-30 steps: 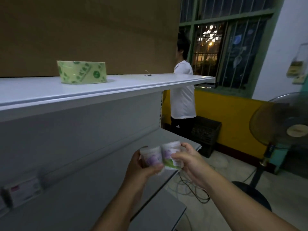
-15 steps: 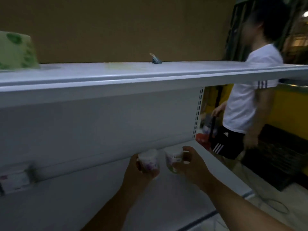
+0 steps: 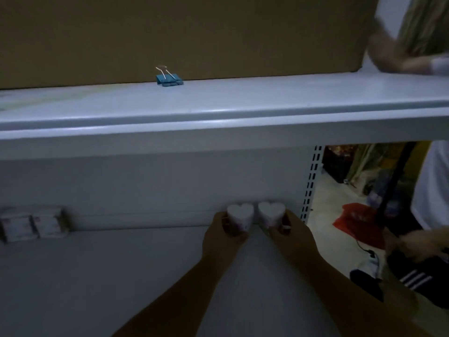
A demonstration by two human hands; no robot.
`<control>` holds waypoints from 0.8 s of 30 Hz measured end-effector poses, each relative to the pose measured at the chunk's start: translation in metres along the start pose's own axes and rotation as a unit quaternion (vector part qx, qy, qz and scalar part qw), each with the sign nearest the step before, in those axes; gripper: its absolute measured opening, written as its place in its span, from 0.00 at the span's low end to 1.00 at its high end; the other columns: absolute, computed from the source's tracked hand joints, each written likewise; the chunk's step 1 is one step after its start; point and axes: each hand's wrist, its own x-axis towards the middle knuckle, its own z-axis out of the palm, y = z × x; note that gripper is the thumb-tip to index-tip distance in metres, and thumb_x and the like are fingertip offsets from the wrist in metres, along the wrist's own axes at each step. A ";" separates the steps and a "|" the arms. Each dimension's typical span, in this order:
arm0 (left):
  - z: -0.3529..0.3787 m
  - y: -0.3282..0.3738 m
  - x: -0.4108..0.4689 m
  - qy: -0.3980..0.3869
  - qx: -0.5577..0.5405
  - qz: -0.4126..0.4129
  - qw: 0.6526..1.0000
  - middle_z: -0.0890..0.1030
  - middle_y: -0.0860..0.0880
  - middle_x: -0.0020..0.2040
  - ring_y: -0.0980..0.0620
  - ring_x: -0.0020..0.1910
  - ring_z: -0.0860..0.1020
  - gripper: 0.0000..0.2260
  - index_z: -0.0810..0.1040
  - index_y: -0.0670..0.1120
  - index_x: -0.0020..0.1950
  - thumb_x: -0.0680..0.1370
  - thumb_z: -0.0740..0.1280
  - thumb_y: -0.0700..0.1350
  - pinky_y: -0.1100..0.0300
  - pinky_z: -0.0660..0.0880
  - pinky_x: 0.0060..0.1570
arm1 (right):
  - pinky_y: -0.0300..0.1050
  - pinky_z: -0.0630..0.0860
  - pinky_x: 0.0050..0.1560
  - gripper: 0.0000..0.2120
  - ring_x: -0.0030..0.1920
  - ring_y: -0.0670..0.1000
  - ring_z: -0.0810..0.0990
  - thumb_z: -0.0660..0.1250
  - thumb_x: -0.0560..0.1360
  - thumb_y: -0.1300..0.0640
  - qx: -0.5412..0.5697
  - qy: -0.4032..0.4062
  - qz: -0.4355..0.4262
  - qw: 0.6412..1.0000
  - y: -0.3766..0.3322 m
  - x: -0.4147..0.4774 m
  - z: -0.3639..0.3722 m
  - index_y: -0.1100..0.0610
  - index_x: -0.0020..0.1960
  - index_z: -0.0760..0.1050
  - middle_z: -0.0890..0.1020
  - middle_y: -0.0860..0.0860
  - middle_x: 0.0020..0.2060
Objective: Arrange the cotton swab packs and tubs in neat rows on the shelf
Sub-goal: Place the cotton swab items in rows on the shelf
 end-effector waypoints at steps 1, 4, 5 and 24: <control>0.004 0.000 0.000 0.002 0.022 0.002 1.000 0.81 0.57 0.51 0.56 0.53 0.79 0.23 0.73 0.57 0.56 0.64 0.77 0.49 0.57 0.76 0.57 | 0.38 0.69 0.57 0.22 0.61 0.46 0.75 0.70 0.73 0.52 -0.001 0.000 0.003 1.000 0.003 0.001 0.002 0.48 0.66 0.71 0.76 0.41 0.58; 0.011 -0.002 0.003 -0.001 0.075 -0.007 0.997 0.80 0.59 0.56 0.57 0.57 0.78 0.31 0.71 0.58 0.64 0.62 0.71 0.61 0.55 0.74 0.59 | 0.37 0.60 0.68 0.28 0.68 0.45 0.68 0.67 0.74 0.47 -0.013 -0.011 -0.010 1.000 0.009 0.004 0.005 0.48 0.72 0.64 0.71 0.44 0.67; 0.012 -0.002 0.004 0.002 0.102 -0.007 0.995 0.81 0.58 0.57 0.55 0.57 0.78 0.31 0.71 0.58 0.63 0.62 0.70 0.63 0.54 0.74 0.59 | 0.34 0.56 0.67 0.30 0.69 0.45 0.66 0.67 0.75 0.48 -0.024 -0.012 -0.013 1.000 0.010 0.005 0.006 0.49 0.73 0.61 0.69 0.43 0.68; 0.009 0.005 0.007 0.000 0.180 -0.027 0.983 0.77 0.50 0.62 0.49 0.62 0.74 0.33 0.69 0.51 0.66 0.65 0.76 0.57 0.56 0.70 0.61 | 0.44 0.71 0.51 0.16 0.53 0.57 0.78 0.68 0.73 0.56 -0.122 0.007 0.013 0.992 -0.004 0.003 0.002 0.59 0.59 0.74 0.81 0.57 0.53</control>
